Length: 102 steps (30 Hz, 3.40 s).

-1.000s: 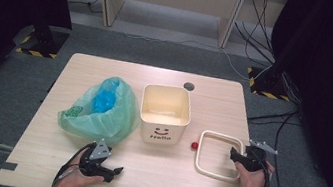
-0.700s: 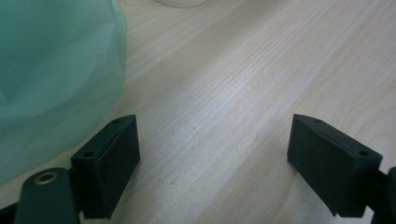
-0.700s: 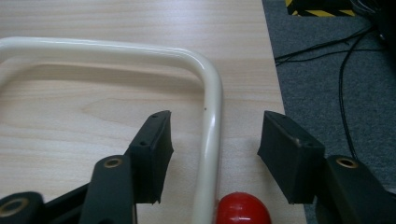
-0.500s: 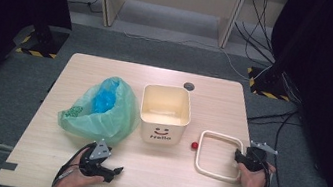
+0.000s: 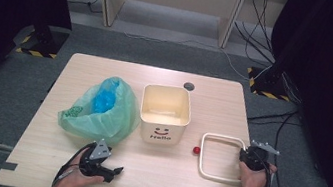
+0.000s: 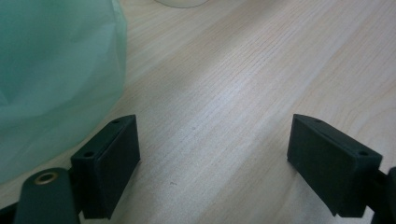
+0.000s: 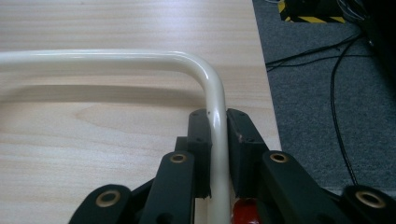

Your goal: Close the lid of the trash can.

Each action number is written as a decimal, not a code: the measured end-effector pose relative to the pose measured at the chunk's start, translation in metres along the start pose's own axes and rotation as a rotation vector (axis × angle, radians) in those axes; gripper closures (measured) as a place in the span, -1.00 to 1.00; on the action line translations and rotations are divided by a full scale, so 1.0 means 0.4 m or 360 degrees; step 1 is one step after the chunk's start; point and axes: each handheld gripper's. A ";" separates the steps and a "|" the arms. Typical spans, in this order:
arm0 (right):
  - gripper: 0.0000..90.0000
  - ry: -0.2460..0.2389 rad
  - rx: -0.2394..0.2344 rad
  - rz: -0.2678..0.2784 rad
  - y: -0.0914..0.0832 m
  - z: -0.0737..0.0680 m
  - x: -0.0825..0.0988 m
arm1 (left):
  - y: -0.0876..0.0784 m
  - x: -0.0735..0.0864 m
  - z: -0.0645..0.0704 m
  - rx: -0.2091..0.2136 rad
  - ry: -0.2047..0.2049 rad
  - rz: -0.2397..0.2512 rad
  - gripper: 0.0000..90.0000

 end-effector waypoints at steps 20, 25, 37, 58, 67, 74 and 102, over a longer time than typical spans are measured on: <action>0.79 0.0087 -0.0164 0.0246 -0.088 -0.028 -0.192 | 0.001 0.000 0.001 -0.0006 -0.0006 0.0001 -0.65; 0.79 0.0065 -0.0226 0.0335 -0.116 -0.057 -0.256 | 0.000 -0.002 0.002 0.0006 -0.0019 0.0010 -0.58; 0.79 0.0036 -0.0394 0.0367 -0.116 -0.168 -0.357 | -0.036 -0.096 0.031 0.0042 0.0007 0.0193 -0.52; 0.78 -0.0120 -0.0593 0.0186 -0.018 -0.468 -0.452 | -0.074 -0.324 -0.082 -0.0161 -0.0017 0.0480 -0.38; 0.78 -0.0117 -0.0601 0.0121 0.014 -0.504 -0.439 | -0.030 -0.365 -0.101 -0.0202 0.0015 0.0476 -0.14; 0.78 -0.0107 -0.0602 0.0114 0.017 -0.508 -0.437 | -0.005 -0.380 -0.107 -0.0221 0.0005 0.0496 0.05; 0.72 -0.0056 -0.0540 -0.0021 0.063 -0.505 -0.416 | 0.063 -0.401 -0.157 -0.0281 -0.0008 0.0452 0.44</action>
Point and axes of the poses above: each handheld gripper's, and its own axes: y roughly forward along the jaws, x roughly out of its underside, z roughly to its right, and after that the axes turned 14 degrees about z, right-handed
